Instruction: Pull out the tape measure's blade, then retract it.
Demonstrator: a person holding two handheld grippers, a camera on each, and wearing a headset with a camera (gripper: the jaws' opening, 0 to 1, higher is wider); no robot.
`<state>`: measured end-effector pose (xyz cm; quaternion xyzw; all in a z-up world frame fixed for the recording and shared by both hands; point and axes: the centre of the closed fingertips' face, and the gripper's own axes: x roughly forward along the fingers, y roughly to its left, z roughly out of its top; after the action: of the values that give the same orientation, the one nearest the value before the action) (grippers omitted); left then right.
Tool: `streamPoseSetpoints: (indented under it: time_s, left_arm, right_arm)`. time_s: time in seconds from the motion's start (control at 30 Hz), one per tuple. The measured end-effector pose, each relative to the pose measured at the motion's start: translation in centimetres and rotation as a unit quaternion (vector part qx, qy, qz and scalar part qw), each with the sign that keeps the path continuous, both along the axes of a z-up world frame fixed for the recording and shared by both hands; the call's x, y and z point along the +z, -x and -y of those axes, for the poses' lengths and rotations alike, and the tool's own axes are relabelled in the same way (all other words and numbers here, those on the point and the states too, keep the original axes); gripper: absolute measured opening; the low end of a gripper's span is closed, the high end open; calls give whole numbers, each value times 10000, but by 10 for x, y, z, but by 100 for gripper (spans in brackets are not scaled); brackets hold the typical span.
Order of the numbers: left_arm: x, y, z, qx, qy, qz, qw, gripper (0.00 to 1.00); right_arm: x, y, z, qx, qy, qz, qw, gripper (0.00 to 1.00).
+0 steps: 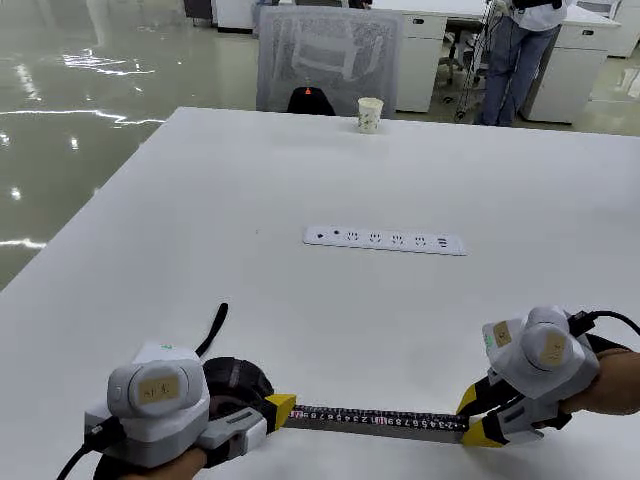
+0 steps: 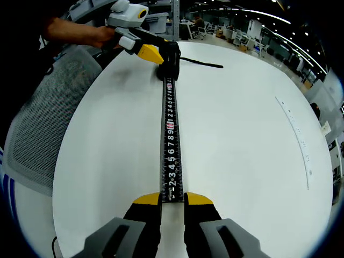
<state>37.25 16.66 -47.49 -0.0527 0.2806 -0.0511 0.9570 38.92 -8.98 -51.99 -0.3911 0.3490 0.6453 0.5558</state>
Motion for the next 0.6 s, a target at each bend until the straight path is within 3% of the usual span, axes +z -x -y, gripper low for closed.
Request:
streamPoseSetpoints:
  time_s: [0.47,0.6]
  left_arm:
    - [-7,-4,2,285,113,-50,9995,75]
    - [-8,-5,-2,444,53,-68,9990,71]
  right_arm:
    - [-1,1,1,65,-6,96,9999,12]
    - [-1,1,0,53,-22,95,9999,12]
